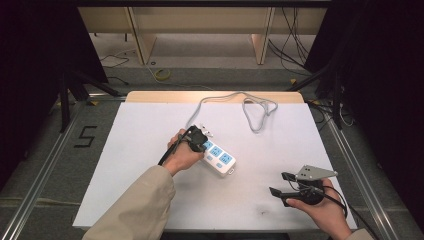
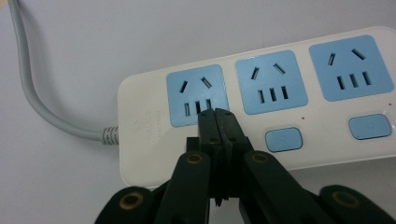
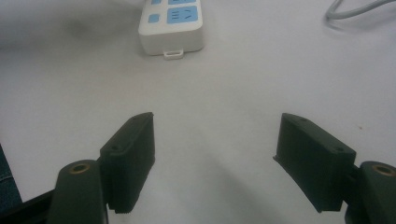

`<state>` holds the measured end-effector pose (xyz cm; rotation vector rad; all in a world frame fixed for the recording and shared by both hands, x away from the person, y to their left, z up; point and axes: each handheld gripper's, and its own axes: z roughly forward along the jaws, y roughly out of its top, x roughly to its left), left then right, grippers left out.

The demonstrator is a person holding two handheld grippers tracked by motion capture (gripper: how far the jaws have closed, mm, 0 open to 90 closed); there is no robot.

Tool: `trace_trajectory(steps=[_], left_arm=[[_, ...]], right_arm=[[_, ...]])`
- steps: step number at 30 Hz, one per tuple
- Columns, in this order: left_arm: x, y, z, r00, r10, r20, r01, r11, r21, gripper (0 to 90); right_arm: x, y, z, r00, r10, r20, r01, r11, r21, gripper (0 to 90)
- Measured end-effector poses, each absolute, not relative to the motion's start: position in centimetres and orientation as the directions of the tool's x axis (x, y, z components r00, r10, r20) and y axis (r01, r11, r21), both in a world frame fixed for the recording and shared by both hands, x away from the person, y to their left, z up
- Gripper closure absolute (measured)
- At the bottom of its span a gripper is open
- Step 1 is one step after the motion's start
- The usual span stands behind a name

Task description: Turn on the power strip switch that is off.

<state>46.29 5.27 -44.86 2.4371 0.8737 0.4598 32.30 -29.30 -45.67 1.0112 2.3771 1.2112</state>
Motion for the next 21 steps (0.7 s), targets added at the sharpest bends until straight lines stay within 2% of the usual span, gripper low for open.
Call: trace_trajectory(steps=[21], left_arm=[[46.25, 5.87, -44.30, 0.733, 0.663, 0.153, 0.462, -0.651, 0.603, 89.8]], right_arm=[[32.28, -29.33, -45.63, -0.714, 0.698, 0.055, 0.456, 0.403, 0.794, 28.4]])
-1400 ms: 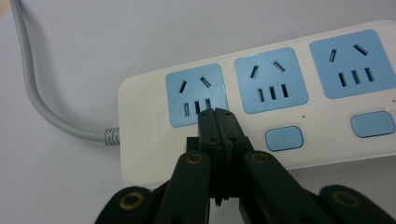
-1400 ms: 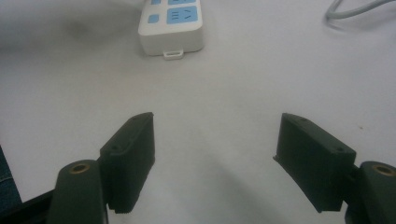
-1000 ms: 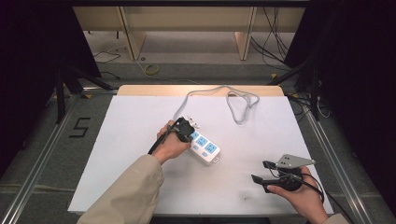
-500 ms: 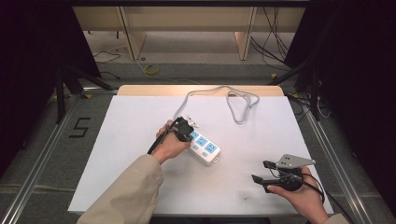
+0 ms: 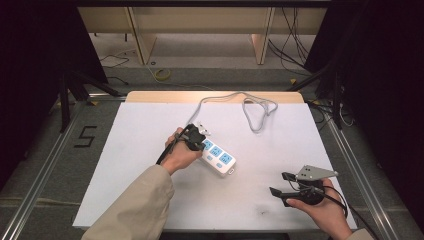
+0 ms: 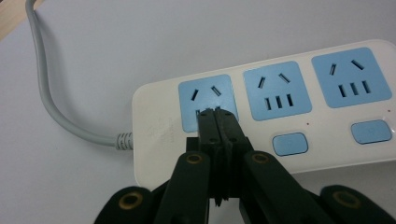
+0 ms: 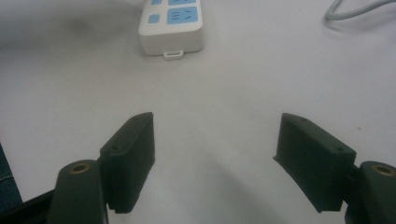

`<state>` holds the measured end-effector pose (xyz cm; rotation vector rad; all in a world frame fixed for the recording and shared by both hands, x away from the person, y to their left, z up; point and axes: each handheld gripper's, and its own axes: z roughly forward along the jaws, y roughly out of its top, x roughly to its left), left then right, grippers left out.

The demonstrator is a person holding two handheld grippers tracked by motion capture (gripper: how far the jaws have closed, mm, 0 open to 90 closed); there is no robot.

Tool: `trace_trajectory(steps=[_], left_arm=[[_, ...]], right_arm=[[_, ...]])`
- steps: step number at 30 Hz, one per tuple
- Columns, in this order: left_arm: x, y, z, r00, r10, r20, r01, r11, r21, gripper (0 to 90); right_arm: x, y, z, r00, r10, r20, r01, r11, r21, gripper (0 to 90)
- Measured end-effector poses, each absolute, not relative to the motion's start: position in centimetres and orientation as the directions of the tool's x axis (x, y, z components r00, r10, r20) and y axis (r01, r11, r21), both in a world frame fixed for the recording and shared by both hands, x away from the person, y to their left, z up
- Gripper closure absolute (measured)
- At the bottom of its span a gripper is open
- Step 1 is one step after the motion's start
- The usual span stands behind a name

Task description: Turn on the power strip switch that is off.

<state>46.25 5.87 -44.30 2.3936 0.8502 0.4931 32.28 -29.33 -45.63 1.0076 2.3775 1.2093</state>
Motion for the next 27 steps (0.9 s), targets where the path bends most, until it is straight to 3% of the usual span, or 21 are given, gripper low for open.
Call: trace_trajectory(steps=[10, 11, 27], left_arm=[[46.0, 6.3, -43.7, 0.720, 0.679, 0.141, 0.458, -0.618, 0.639, 89.0], [46.0, 6.4, -43.6, 0.722, 0.677, 0.144, 0.455, -0.621, 0.638, 84.2], [45.5, 6.8, -42.9, 0.719, 0.679, 0.149, 0.418, -0.594, 0.688, 73.4]], right_arm=[[32.3, -29.4, -45.6, -0.714, 0.698, 0.055, 0.455, 0.403, 0.794, 28.4], [32.3, -29.3, -45.6, -0.714, 0.698, 0.055, 0.455, 0.403, 0.794, 28.4], [32.2, -29.4, -45.6, -0.713, 0.699, 0.058, 0.458, 0.401, 0.793, 28.4]])
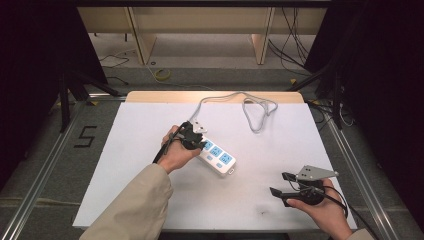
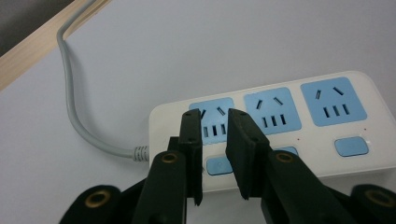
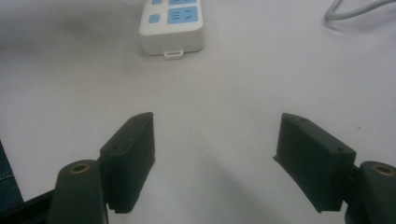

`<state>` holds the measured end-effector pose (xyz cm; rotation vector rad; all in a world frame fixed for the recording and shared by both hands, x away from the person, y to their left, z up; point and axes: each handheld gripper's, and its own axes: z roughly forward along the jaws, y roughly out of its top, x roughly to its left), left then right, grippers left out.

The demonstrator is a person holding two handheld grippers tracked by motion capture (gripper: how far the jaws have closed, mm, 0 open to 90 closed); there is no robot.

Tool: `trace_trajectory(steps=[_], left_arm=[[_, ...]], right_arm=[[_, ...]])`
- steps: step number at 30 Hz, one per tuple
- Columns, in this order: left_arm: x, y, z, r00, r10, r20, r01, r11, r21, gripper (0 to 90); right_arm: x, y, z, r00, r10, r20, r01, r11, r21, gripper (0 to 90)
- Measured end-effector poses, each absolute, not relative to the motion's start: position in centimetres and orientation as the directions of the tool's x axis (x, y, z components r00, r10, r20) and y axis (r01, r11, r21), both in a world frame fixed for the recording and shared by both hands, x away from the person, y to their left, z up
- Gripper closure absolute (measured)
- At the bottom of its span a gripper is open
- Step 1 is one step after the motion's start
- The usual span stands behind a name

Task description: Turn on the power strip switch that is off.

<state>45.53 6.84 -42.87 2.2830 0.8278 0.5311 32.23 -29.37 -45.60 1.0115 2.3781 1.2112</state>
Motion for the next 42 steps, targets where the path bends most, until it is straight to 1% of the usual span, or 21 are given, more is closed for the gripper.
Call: trace_trajectory(steps=[3, 9, 11, 14, 19, 23, 31, 42], left_arm=[[45.4, 7.0, -42.7, 0.716, 0.684, 0.135, 0.419, -0.577, 0.701, 70.7], [45.1, 7.2, -42.3, 0.712, 0.693, 0.115, 0.418, -0.550, 0.724, 61.5], [45.0, 7.3, -42.3, 0.712, 0.696, 0.092, 0.429, -0.536, 0.727, 59.3], [44.8, 7.4, -42.2, 0.716, 0.692, 0.088, 0.432, -0.539, 0.723, 56.7], [44.5, 7.6, -41.9, 0.712, 0.699, 0.065, 0.434, -0.511, 0.742, 51.4], [44.1, 7.9, -41.8, 0.713, 0.698, 0.071, 0.429, -0.513, 0.743, 46.5], [43.7, 8.4, -41.7, 0.721, 0.690, 0.066, 0.429, -0.519, 0.739, 41.3], [42.6, 8.7, -41.5, 0.733, 0.675, 0.082, 0.409, -0.534, 0.740, 38.3]], right_arm=[[32.2, -29.4, -45.6, -0.713, 0.699, 0.059, 0.459, 0.401, 0.793, 28.5], [32.2, -29.4, -45.6, -0.712, 0.700, 0.058, 0.458, 0.401, 0.793, 28.4], [32.2, -29.4, -45.6, -0.712, 0.700, 0.057, 0.456, 0.399, 0.795, 28.4], [32.2, -29.5, -45.5, -0.711, 0.701, 0.059, 0.457, 0.396, 0.796, 28.4], [32.2, -29.5, -45.5, -0.711, 0.701, 0.058, 0.456, 0.396, 0.797, 28.4], [32.2, -29.5, -45.5, -0.711, 0.701, 0.058, 0.456, 0.396, 0.797, 28.5], [32.2, -29.5, -45.5, -0.710, 0.702, 0.059, 0.456, 0.394, 0.798, 28.4], [32.2, -29.5, -45.5, -0.710, 0.702, 0.061, 0.457, 0.392, 0.798, 28.4]])
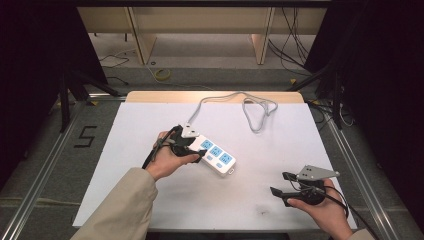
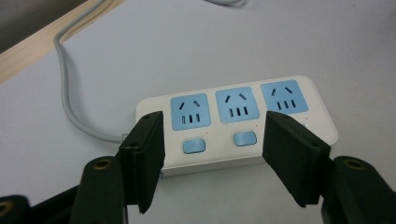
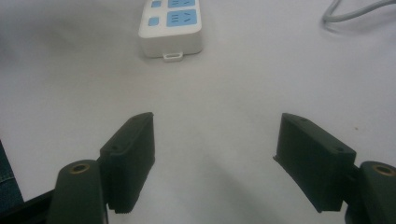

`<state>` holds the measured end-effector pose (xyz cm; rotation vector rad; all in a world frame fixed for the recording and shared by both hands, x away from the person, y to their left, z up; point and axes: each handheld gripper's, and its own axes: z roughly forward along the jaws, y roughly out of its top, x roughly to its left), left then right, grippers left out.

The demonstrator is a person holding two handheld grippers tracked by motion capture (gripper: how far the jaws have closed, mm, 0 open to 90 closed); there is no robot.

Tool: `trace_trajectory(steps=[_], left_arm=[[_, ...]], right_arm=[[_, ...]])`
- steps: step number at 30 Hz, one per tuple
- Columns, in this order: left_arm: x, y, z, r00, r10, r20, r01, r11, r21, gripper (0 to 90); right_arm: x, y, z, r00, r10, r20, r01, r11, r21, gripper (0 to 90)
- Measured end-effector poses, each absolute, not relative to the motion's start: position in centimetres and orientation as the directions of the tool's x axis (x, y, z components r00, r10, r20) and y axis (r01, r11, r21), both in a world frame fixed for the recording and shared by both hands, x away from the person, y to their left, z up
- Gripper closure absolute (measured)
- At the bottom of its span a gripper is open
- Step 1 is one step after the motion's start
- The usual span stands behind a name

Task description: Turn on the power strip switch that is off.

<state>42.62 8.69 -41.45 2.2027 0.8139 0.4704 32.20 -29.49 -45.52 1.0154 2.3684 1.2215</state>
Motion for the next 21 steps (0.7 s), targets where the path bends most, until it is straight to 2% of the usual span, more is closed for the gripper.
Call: trace_trajectory(steps=[21], left_arm=[[41.3, 10.1, -41.4, 0.725, 0.684, 0.082, 0.418, -0.532, 0.736, 33.3]], right_arm=[[32.2, -29.5, -45.5, -0.712, 0.700, 0.058, 0.453, 0.394, 0.800, 28.3]])
